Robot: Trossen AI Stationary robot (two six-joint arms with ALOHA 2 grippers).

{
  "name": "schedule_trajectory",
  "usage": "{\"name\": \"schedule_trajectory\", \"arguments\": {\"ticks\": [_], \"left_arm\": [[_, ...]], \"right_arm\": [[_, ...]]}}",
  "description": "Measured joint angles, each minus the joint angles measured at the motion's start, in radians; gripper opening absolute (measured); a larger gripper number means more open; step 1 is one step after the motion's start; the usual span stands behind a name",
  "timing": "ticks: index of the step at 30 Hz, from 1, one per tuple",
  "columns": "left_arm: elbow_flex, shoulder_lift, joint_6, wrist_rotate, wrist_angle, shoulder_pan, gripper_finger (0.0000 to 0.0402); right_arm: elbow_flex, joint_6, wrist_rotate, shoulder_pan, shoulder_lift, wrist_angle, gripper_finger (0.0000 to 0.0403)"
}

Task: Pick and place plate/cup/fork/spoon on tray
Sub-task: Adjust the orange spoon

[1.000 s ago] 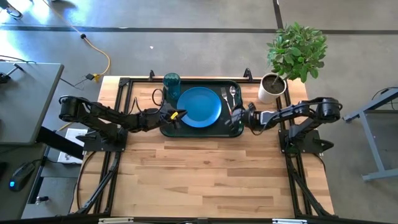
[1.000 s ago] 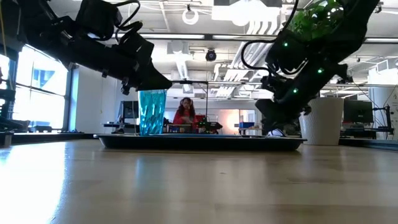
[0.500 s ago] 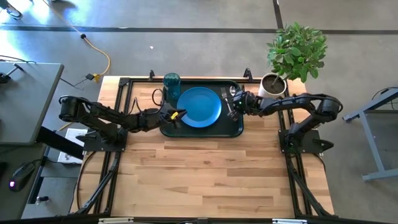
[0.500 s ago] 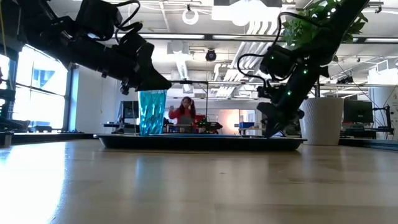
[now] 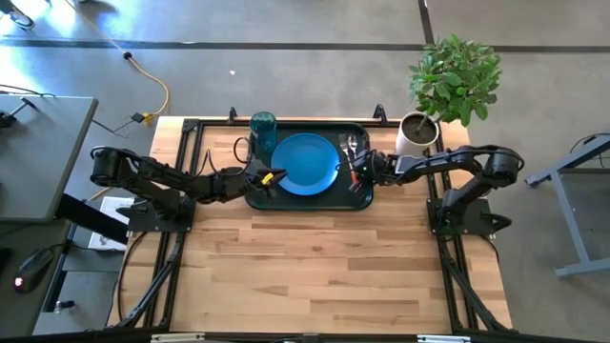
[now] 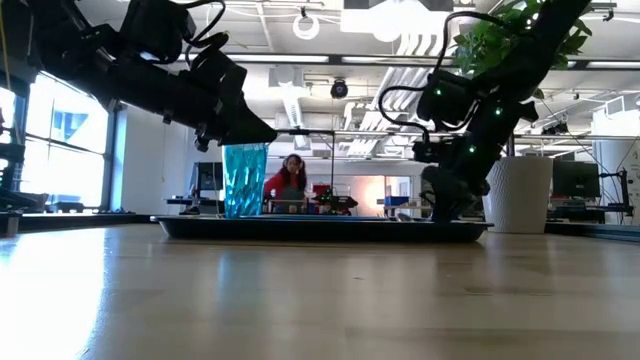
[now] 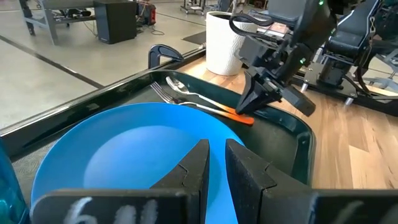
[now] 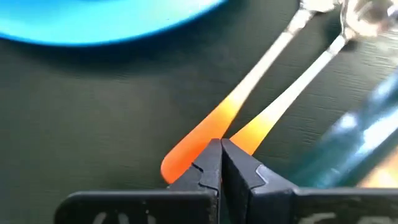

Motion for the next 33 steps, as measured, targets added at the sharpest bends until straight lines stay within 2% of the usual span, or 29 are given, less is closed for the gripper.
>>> {"name": "schedule_trajectory", "arguments": {"ticks": [6,11,15,20,25,33], "left_arm": [[0.000,0.000,0.000,0.000,0.000,0.000,0.0042],[0.000,0.000,0.000,0.000,0.000,0.000,0.0042],[0.000,0.000,0.000,0.000,0.000,0.000,0.0042],[0.000,0.000,0.000,0.002,-0.001,0.000,0.0042],[0.000,0.000,0.000,0.002,-0.003,0.000,0.0042],[0.000,0.000,-0.002,0.002,-0.009,0.000,0.0042]], "right_arm": [[0.006,0.054,-0.052,0.053,0.001,0.050,0.0000],[0.043,0.073,0.015,0.076,0.001,-0.024,0.0000],[0.050,0.073,0.024,0.081,0.001,-0.041,0.0000],[0.050,0.034,0.101,0.079,0.001,-0.072,0.0000],[0.050,0.025,0.056,0.079,0.001,-0.072,0.0000],[0.049,0.009,0.060,0.068,0.045,-0.035,0.0000]]}}
